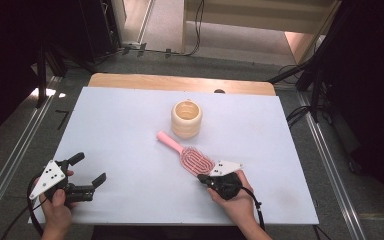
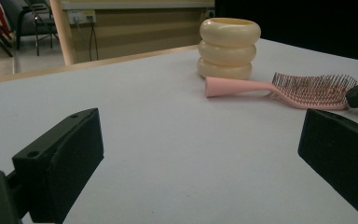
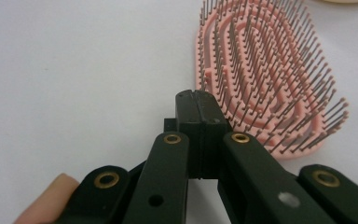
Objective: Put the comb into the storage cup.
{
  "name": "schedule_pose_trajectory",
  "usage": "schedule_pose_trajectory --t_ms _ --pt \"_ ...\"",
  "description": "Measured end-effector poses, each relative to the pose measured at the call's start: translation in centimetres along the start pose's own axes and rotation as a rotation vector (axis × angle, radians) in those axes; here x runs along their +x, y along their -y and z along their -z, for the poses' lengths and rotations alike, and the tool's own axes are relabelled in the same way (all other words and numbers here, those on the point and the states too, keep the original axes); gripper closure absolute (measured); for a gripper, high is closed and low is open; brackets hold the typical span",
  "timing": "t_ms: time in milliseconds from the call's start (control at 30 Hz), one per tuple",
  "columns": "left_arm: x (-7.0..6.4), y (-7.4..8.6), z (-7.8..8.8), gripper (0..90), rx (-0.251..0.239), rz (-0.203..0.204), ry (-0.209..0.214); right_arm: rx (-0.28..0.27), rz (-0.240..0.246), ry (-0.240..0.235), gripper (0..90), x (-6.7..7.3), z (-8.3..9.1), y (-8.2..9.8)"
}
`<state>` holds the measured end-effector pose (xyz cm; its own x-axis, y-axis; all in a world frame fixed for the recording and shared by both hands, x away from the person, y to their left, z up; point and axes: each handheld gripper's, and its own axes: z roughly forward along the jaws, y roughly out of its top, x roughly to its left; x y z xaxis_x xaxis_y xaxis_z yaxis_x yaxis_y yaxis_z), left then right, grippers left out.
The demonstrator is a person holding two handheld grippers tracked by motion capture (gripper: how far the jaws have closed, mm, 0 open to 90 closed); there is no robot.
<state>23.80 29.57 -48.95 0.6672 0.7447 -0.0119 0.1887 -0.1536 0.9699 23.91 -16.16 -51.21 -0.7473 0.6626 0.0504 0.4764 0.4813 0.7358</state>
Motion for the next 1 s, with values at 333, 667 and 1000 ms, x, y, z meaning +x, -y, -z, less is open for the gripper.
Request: schedule_pose_trajectory --t_ms 333,667,1000 --pt "0.0 0.0 0.0 0.7 0.001 -0.001 -0.002 0.016 -0.018 0.028 88.4 -2.3 0.3 0.3" --pt "0.0 0.0 0.0 0.7 0.000 0.001 0.000 0.033 -0.023 0.032 88.4 -3.2 0.2 0.3" --pt "0.0 0.0 0.0 0.7 0.000 0.000 0.001 0.028 -0.007 -0.031 88.2 -3.3 1.1 -0.3"
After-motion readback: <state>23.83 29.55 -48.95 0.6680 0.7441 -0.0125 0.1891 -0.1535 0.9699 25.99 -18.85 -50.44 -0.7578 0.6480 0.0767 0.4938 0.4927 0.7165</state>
